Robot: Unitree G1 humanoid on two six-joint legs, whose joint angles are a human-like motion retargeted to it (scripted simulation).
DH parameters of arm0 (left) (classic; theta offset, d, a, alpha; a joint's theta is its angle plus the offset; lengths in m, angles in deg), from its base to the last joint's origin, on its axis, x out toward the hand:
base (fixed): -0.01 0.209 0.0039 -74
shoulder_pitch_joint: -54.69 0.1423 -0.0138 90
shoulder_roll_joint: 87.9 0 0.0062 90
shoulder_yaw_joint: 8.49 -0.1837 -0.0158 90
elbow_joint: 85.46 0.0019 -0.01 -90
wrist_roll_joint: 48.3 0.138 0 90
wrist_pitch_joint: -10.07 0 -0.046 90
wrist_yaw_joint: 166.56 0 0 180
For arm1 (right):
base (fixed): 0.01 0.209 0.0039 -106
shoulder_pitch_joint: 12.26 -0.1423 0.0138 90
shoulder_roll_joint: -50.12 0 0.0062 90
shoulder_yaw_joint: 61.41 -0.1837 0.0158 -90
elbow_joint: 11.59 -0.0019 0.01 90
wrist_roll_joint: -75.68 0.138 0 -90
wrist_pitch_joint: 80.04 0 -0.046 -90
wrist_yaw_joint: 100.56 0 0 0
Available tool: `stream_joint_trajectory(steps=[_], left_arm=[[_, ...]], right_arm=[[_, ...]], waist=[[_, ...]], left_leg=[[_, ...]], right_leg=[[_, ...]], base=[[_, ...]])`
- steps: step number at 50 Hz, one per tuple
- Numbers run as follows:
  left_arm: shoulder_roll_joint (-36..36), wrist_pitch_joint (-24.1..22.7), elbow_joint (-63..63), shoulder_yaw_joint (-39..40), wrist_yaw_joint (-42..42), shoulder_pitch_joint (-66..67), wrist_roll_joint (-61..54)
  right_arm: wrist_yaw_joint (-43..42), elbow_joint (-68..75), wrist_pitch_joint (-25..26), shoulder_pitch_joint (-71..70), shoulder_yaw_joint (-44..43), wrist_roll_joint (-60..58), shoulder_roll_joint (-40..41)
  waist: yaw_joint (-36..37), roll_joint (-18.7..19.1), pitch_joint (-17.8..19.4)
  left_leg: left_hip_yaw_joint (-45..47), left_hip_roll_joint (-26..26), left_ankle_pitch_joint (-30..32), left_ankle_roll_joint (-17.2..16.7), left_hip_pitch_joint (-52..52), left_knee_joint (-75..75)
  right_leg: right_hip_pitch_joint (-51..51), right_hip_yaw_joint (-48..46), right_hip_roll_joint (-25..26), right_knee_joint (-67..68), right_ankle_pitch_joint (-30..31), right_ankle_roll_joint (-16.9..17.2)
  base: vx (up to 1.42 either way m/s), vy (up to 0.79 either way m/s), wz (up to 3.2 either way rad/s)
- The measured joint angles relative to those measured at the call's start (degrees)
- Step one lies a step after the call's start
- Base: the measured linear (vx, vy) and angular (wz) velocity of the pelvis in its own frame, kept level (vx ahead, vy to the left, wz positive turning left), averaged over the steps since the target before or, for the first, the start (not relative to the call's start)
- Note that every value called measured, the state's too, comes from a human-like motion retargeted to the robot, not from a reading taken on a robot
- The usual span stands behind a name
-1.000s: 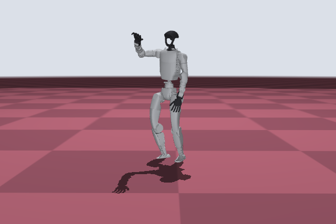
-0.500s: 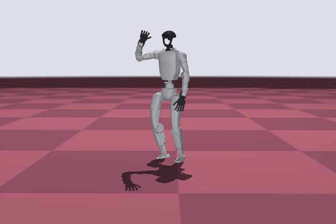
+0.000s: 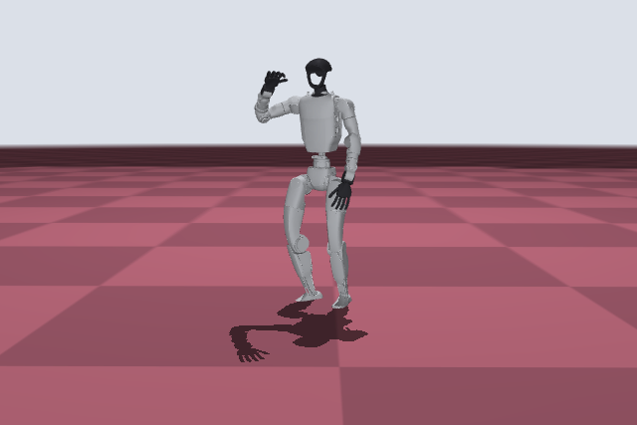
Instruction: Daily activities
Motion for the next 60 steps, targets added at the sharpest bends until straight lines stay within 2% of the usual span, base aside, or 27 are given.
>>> stream_joint_trajectory(steps=[8, 21, 33, 40, 45, 50, 55, 60], left_arm=[[0.3, 0.0, -1.7, 0.0, -0.9, -0.8, 1.0], [0.5, 0.6, -1.1, -4.1, 1.7, -2.4, 4.8], [2.6, -1.1, -3.6, -8.7, 3.5, -1.1, 0.8], [2.8, -2.6, -7.8, -9.6, 4.2, -1.9, -6.2], [1.7, -3.9, -15.4, -6.6, 3.9, -1.5, -13.7], [-0.5, -5.3, -27.7, -0.4, 2.4, -0.6, -22.5], [-2.5, -7.6, -43.0, 9.5, -2.5, -0.6, -30.6], [-3.5, -11.0, -58.5, 20.5, -10.4, -3.5, -33.9]], right_arm=[[5.0, -2.0, -0.6, 14.8, -2.5, 4.8, -0.2], [22.2, 3.5, 1.7, 36.9, 1.0, 6.6, 0.1], [34.3, 20.9, 4.6, 49.3, 11.5, 3.6, 7.0], [37.7, 34.0, 6.4, 51.9, 15.3, 7.4, 13.9], [38.4, 38.2, 6.9, 53.5, 14.3, 14.1, 17.7], [40.1, 38.9, 7.3, 55.2, 12.2, 19.7, 18.8], [43.6, 39.1, 8.3, 56.1, 10.9, 21.9, 17.8], [46.8, 37.2, 8.9, 55.3, 10.5, 22.6, 15.6]], waist=[[-1.5, 0.7, 0.5], [-4.3, 0.9, 0.7], [-7.9, 2.9, 0.0], [-9.4, 3.8, -0.7], [-9.4, 3.5, -1.2], [-8.1, 2.8, -1.7], [-5.9, 2.2, -2.4], [-3.7, 1.9, -2.9]], left_leg=[[-1.1, -0.8, 0.6, -0.3, -0.1, -1.3], [-1.7, -2.2, 2.1, -0.8, 0.4, -5.0], [-2.0, -3.1, 5.2, -2.0, 2.1, -11.8], [-2.9, -3.5, 7.2, -2.9, 3.6, -16.3], [-4.0, -3.7, 8.7, -3.5, 4.5, -19.2], [-5.4, -3.6, 10.0, -4.3, 5.1, -21.2], [-6.8, -3.1, 10.8, -5.5, 5.7, -22.2], [-7.7, -2.5, 10.6, -6.9, 6.1, -21.8]], right_leg=[[-0.8, -1.1, -1.3, 2.6, -0.8, -0.9], [-2.3, -1.5, -3.4, 7.0, -2.1, -3.0], [-3.9, -1.5, -4.5, 10.2, -2.0, -5.7], [-4.5, -1.4, -4.7, 11.5, -2.2, -7.2], [-4.6, -1.3, -4.6, 11.8, -2.2, -8.1], [-4.2, -1.8, -4.2, 11.7, -2.2, -8.8], [-2.9, -3.0, -3.9, 11.4, -1.7, -9.5], [-1.2, -4.7, -3.6, 11.1, -1.6, -9.8]], base=[[0.00, 0.01, 0.29], [-0.01, 0.01, 0.29], [0.01, -0.01, 0.29], [0.04, -0.03, 0.27], [0.05, -0.04, 0.25], [0.03, -0.04, 0.31], [0.01, -0.04, 0.35], [0.00, -0.03, 0.34]])
